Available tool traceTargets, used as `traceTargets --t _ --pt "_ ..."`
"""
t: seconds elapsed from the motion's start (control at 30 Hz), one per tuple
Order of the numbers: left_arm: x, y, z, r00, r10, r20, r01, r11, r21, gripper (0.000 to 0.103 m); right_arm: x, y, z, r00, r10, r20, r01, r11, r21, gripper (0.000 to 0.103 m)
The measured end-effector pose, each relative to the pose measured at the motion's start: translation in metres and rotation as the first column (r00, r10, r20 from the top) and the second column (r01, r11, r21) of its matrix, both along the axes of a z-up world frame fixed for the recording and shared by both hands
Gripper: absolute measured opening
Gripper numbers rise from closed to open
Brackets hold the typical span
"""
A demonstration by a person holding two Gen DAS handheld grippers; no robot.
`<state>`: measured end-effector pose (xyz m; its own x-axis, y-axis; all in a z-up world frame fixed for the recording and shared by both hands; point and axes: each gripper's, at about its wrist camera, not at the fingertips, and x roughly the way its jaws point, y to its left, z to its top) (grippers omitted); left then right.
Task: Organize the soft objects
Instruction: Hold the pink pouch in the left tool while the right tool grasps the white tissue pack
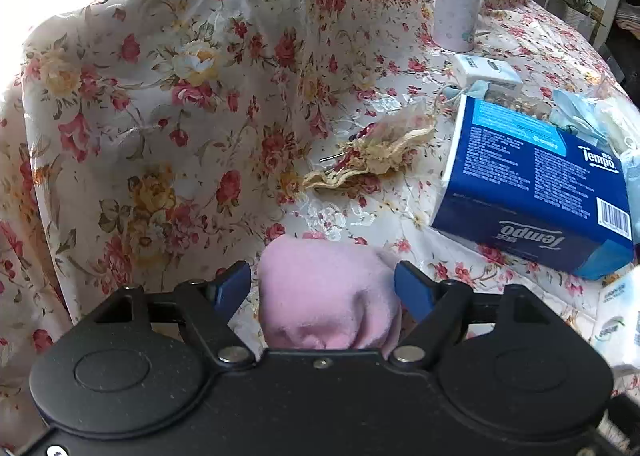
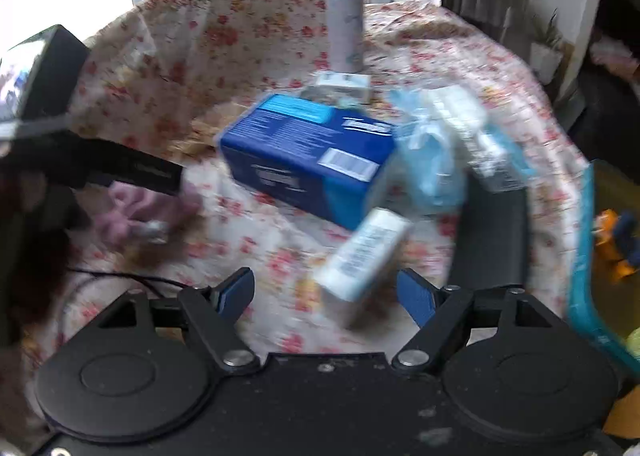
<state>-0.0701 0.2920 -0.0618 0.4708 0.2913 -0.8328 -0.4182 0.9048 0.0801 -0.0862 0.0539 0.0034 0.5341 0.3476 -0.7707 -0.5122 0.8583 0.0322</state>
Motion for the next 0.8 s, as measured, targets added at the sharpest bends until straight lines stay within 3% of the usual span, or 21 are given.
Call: traceTargets --t 0.17,0.3,0.57,0.67,0.8 --pt "0.000 0.000 -0.006 1.000 -0.007 -0.015 0.007 1.000 -0.009 0.077 0.007 -0.017 -0.008 0.999 -0.041 0.011 0.042 0.992 -0.118 0.077" --pt "-0.001 0.001 -0.009 1.000 0.000 -0.026 -0.001 1.000 -0.031 0.077 0.017 -0.025 -0.013 0.996 -0.092 -0.016 0.089 0.989 -0.116 0.073" --pt "-0.001 0.001 -0.010 1.000 -0.005 -0.024 0.005 1.000 -0.028 0.076 0.037 0.030 -0.015 0.999 -0.008 0.046 0.013 0.992 -0.124 0.071" --pt "-0.001 0.001 -0.010 1.000 -0.002 -0.023 0.002 0.999 -0.033 0.077 0.041 0.030 -0.018 1.000 -0.007 0.016 0.009 0.995 -0.101 0.082" --pt "0.000 0.001 -0.011 1.000 -0.011 -0.025 0.010 1.000 -0.024 0.077 0.050 0.025 -0.030 0.997 -0.074 -0.034 0.070 0.992 -0.100 0.085"
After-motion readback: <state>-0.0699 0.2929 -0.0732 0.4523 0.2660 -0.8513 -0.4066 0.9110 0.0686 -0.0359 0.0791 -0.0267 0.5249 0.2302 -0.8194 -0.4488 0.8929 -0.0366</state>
